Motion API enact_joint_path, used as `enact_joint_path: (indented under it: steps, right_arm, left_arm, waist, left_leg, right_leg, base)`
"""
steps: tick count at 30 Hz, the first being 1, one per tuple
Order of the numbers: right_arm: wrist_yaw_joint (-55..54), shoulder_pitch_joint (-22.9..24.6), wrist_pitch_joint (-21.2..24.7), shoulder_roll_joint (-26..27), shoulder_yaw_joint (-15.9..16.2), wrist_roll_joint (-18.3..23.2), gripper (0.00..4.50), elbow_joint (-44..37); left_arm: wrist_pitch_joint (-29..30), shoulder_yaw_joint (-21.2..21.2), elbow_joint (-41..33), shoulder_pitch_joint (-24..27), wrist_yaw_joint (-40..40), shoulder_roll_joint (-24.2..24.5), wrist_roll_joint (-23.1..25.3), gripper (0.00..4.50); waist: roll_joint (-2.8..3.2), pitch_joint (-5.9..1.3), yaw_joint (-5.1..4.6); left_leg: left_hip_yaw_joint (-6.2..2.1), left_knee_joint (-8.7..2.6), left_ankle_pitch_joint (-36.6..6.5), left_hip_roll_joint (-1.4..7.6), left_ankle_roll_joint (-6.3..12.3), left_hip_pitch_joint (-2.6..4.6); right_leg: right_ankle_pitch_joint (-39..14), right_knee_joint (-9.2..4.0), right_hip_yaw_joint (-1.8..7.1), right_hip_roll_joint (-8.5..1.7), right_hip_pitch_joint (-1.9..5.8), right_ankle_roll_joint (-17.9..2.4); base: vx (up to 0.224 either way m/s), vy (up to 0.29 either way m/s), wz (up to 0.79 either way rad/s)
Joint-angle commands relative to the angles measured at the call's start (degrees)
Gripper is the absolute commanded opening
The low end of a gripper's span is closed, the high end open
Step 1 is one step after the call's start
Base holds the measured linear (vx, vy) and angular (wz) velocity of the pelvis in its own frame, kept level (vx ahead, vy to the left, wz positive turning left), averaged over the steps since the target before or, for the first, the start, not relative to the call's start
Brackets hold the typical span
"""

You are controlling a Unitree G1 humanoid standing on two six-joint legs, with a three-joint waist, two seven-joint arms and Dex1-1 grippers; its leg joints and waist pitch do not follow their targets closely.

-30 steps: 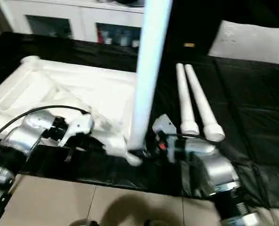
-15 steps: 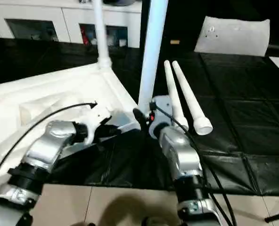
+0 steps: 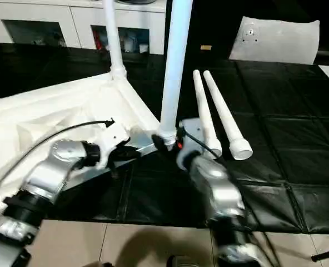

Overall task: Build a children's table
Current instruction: Rotate leg to tighten

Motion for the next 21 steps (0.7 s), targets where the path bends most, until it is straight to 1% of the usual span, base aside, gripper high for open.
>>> enact_joint_path:
  steps: [1,2,3,4,5,6,7,8,9,10,11,12,13,14,16,17,18,19,20,21]
  right_arm:
    - [7.0,0.4,-0.9,-3.6,0.6,1.7,4.41,-3.6]
    - [7.8,0.5,-0.9,-4.2,0.6,1.8,4.41,-3.8]
    - [11.9,1.0,-1.3,-7.1,0.7,2.3,4.41,-4.7]
    - [14.1,1.2,-1.6,-8.6,0.9,2.6,4.41,-5.3]
    - [14.1,1.2,-1.6,-8.6,0.9,2.6,4.41,-5.3]
    - [21.0,2.1,-1.0,-13.6,2.5,3.4,4.41,-7.3]
    - [22.2,2.3,-0.8,-14.5,2.9,3.6,4.41,-7.6]
    - [24.4,2.5,-0.5,-16.0,3.5,3.8,4.41,-8.1]
    - [29.4,2.9,-0.4,-19.3,5.1,4.0,4.41,-8.7]
    - [30.6,2.9,-0.6,-20.1,5.6,3.8,4.41,-8.6]
    - [31.4,2.8,-1.0,-20.6,6.0,3.6,4.41,-8.3]
    - [33.2,2.6,-2.0,-21.7,6.9,3.0,4.41,-7.8]
    - [34.0,2.3,-2.6,-22.1,7.3,2.6,4.41,-7.2]
    - [34.9,2.0,-3.0,-22.4,7.7,2.4,4.41,-6.7]
    - [36.2,1.4,-3.7,-22.8,8.4,2.0,4.41,-5.6]
    - [36.9,1.0,-4.2,-23.1,8.9,1.7,4.15,-5.0]
    - [37.5,0.6,-4.6,-23.1,9.3,1.6,4.06,-4.4]
    - [37.7,0.5,-4.7,-23.2,9.5,1.6,4.06,-4.3]
    - [38.7,0.0,-4.8,-23.3,10.3,1.8,4.04,-3.9]
    - [39.1,-0.2,-4.9,-23.3,10.6,1.8,3.81,-3.8]
  left_arm:
    - [-4.9,-1.1,1.5,-1.5,-4.5,1.6,-0.8,0.00]
    - [-5.6,-1.3,1.8,-1.6,-5.2,1.8,-0.8,0.00]
    - [-8.6,-1.8,3.4,-2.1,-8.4,2.7,-1.4,0.00]
    - [-9.5,-1.9,4.1,-2.4,-9.9,2.9,-1.9,0.00]
    - [-9.5,-1.9,4.1,-2.4,-9.9,2.9,-1.9,0.00]
    - [-12.2,-2.6,6.5,-3.7,-14.8,4.0,-2.7,0.00]
    - [-12.9,-2.9,7.0,-4.0,-15.9,4.2,-2.9,0.00]
    - [-14.1,-3.2,7.9,-4.4,-17.8,4.5,-3.2,0.00]
    - [-16.1,-4.2,9.6,-5.5,-22.6,5.3,-4.0,0.00]
    - [-16.4,-4.5,10.0,-5.8,-23.8,5.5,-4.2,0.00]
    - [-16.7,-4.7,10.2,-6.0,-24.7,5.6,-4.2,0.00]
    - [-17.7,-5.2,11.0,-6.6,-26.8,5.8,-4.3,0.00]
    - [-18.2,-5.6,11.5,-6.9,-27.9,6.0,-4.3,0.00]
    - [-19.1,-5.9,12.2,-7.3,-28.9,6.0,-4.1,0.00]
    - [-20.6,-6.5,13.6,-8.0,-30.4,6.0,-3.9,0.00]
    - [-21.5,-6.8,14.3,-8.5,-31.3,5.9,-3.8,0.00]
    - [-22.4,-7.2,14.9,-8.9,-32.0,5.9,-3.6,0.00]
    - [-22.9,-7.3,15.4,-9.1,-32.3,5.9,-3.5,0.00]
    - [-24.3,-7.8,16.6,-9.9,-33.2,5.6,-3.3,0.00]
    - [-24.8,-7.9,17.0,-10.2,-33.5,5.5,-3.2,0.00]
  waist:
    - [0.22,-4.18,0.56]
    - [0.25,-4.23,0.70]
    - [0.23,-4.24,0.90]
    - [0.05,-4.19,0.99]
    - [0.13,-4.16,1.16]
    - [0.36,-4.22,1.31]
    - [0.22,-4.21,1.77]
    - [0.21,-4.16,2.12]
    - [0.18,-4.22,2.32]
    - [0.17,-4.25,2.44]
    - [0.21,-4.16,2.63]
    - [0.18,-4.15,2.84]
    - [0.42,-4.26,3.06]
    - [0.29,-4.27,3.21]
    - [0.21,-4.20,3.51]
    - [0.18,-4.05,3.69]
    - [0.14,-4.04,3.75]
    - [0.23,-3.97,3.89]
    - [0.29,-3.83,3.89]
    - [0.26,-3.88,3.87]
  left_leg:
    - [-0.40,-3.01,-10.0,2.19,4.04,0.09]
    - [-0.35,-2.87,-9.1,2.19,4.61,0.11]
    - [-0.31,-2.78,-7.4,2.23,5.57,-0.02]
    - [-0.22,-2.72,-7.4,2.24,6.11,-0.09]
    - [-0.18,-2.68,-7.8,2.27,6.27,0.10]
    - [-0.23,-2.67,-8.1,2.34,6.25,0.15]
    - [-0.12,-2.55,-8.8,2.40,6.26,0.39]
    - [-0.21,-2.66,-8.7,2.45,6.20,0.26]
    - [-0.16,-2.58,-9.2,2.44,6.25,0.44]
    - [-0.09,-2.54,-9.1,2.48,6.26,0.47]
    - [-0.10,-2.59,-9.1,2.59,6.12,0.47]
    - [-0.09,-2.57,-9.2,2.66,5.87,0.32]
    - [-0.07,-2.51,-9.1,2.78,5.53,0.38]
    - [-0.05,-2.45,-9.4,2.79,5.18,0.36]
    - [-0.06,-2.41,-10.3,2.79,4.58,0.28]
    - [-0.10,-2.47,-11.5,2.74,4.07,0.32]
    - [-0.05,-2.45,-12.1,2.70,3.83,0.38]
    - [-0.11,-2.51,-13.2,2.82,3.12,0.51]
    - [-0.17,-2.60,-14.3,2.80,2.77,0.44]
    - [-0.19,-2.63,-14.5,2.81,2.62,0.47]
  right_leg:
    - [-8.2,-3.36,2.42,-3.18,3.59,-12.2]
    - [-6.6,-3.22,2.43,-3.15,3.54,-12.7]
    - [-3.8,-2.86,2.39,-3.15,3.54,-13.6]
    - [-3.4,-2.77,2.37,-3.20,3.67,-14.1]
    - [-3.9,-2.88,2.35,-3.26,3.54,-14.3]
    - [-4.6,-2.86,2.35,-3.36,3.59,-14.7]
    - [-5.5,-2.97,2.35,-3.26,3.60,-14.4]
    - [-6.0,-2.90,2.31,-3.40,3.70,-14.5]
    - [-6.2,-2.97,2.30,-3.37,3.63,-14.7]
    - [-6.0,-2.91,2.34,-3.38,3.62,-14.8]
    - [-6.1,-2.84,2.33,-3.43,3.56,-14.9]
    - [-6.5,-2.82,2.22,-3.50,3.62,-15.0]
    - [-6.5,-2.65,2.23,-3.55,3.59,-15.2]
    - [-6.9,-2.65,2.19,-3.55,3.51,-15.3]
    - [-8.3,-2.70,2.25,-3.68,3.48,-15.2]
    - [-10.7,-2.91,2.22,-3.72,3.34,-14.7]
    - [-12.1,-3.10,2.22,-3.74,3.31,-14.5]
    - [-14.0,-3.19,2.22,-3.78,3.23,-14.0]
    - [-15.5,-3.42,2.16,-3.72,3.15,-13.4]
    - [-15.9,-3.41,2.13,-3.70,3.20,-13.2]
  base:
    - [0.000,0.000,0.00]
    - [0.000,0.000,0.00]
    - [0.000,0.000,0.00]
    - [0.000,0.000,0.00]
    - [0.000,0.000,0.00]
    - [0.000,0.000,0.00]
    - [0.000,0.000,0.00]
    - [0.000,0.000,0.00]
    - [0.000,0.000,0.00]
    - [0.000,0.000,0.00]
    - [0.000,0.000,0.00]
    - [0.000,0.000,0.00]
    - [0.000,0.000,0.00]
    - [0.000,0.000,0.00]
    - [0.000,0.000,0.00]
    - [0.000,0.000,0.00]
    - [0.000,0.000,0.00]
    - [0.000,0.000,0.00]
    - [0.000,0.000,0.00]
    - [0.000,0.000,0.00]
